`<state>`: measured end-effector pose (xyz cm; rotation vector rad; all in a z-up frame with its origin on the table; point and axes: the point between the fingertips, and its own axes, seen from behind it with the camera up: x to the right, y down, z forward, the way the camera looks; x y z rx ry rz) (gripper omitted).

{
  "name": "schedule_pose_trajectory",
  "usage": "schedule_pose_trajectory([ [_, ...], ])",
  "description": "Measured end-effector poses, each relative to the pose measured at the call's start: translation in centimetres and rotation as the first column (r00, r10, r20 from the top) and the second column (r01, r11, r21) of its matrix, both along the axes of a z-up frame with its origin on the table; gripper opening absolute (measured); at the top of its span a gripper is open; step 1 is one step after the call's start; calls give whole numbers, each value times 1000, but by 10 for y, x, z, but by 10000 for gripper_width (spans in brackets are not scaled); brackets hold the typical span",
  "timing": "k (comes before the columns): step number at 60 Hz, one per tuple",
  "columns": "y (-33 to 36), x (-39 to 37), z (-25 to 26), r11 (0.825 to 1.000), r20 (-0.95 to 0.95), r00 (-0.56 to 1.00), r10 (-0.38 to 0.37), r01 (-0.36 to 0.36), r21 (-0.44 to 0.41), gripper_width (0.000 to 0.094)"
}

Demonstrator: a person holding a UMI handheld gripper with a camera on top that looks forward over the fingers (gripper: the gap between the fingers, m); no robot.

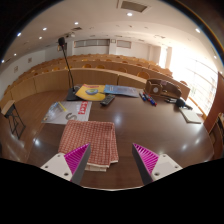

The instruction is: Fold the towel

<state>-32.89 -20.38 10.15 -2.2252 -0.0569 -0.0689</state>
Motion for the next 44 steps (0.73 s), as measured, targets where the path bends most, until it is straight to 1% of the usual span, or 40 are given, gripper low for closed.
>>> schedule_pose_trajectory([
  [9,-45,-20,32,998,30,1000,7,-8,56,853],
  [17,-94,-38,49,997,44,999,0,-3,83,853],
  [30,-165,-52,59,997,62,998,-4,-1,80,851],
  [36,-180,-59,66,996,62,998,5,-11,91,851],
  [44,-190,-58,75,994,61,998,-8,1,110,849],
])
